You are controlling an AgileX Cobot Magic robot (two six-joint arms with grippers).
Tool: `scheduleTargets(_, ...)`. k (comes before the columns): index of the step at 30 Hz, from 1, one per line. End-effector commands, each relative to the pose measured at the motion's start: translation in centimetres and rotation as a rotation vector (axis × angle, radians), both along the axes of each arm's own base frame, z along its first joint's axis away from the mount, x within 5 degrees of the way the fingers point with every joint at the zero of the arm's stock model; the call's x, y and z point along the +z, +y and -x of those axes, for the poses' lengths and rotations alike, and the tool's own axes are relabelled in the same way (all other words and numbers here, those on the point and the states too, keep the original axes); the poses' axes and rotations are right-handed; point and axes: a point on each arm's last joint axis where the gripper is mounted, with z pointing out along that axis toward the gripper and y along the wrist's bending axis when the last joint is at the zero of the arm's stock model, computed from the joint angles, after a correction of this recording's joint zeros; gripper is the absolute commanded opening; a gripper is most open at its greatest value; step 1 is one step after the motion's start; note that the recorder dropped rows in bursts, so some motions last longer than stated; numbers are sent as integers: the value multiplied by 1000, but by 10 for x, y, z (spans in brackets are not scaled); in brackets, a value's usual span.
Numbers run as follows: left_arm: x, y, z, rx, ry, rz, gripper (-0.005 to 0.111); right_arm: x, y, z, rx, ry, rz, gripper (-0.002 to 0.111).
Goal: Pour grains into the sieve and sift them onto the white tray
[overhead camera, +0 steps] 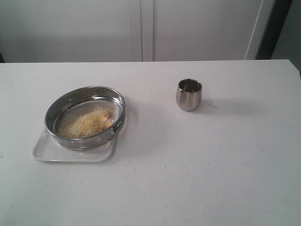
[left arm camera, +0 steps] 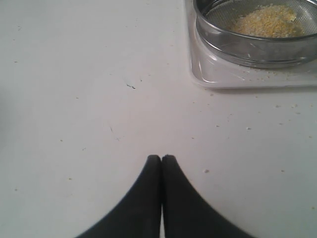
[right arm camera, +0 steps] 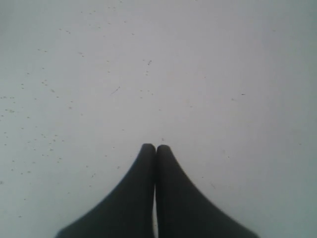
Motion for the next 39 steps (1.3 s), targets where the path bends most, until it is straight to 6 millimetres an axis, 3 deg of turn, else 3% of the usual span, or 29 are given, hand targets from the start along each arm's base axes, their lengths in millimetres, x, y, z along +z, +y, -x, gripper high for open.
scheduleTargets(1,-3,0,1,-6,13,6,0,1,-2,1,-6,-16,6,0)
scheduleTargets(31,-3,0,1,-6,13,6,0,1,-2,0,-6,-27,7,0)
scheduleTargets(39,3,0,-2,-7,-64,-16,0,1,-2,0,-6,-27,7,0)
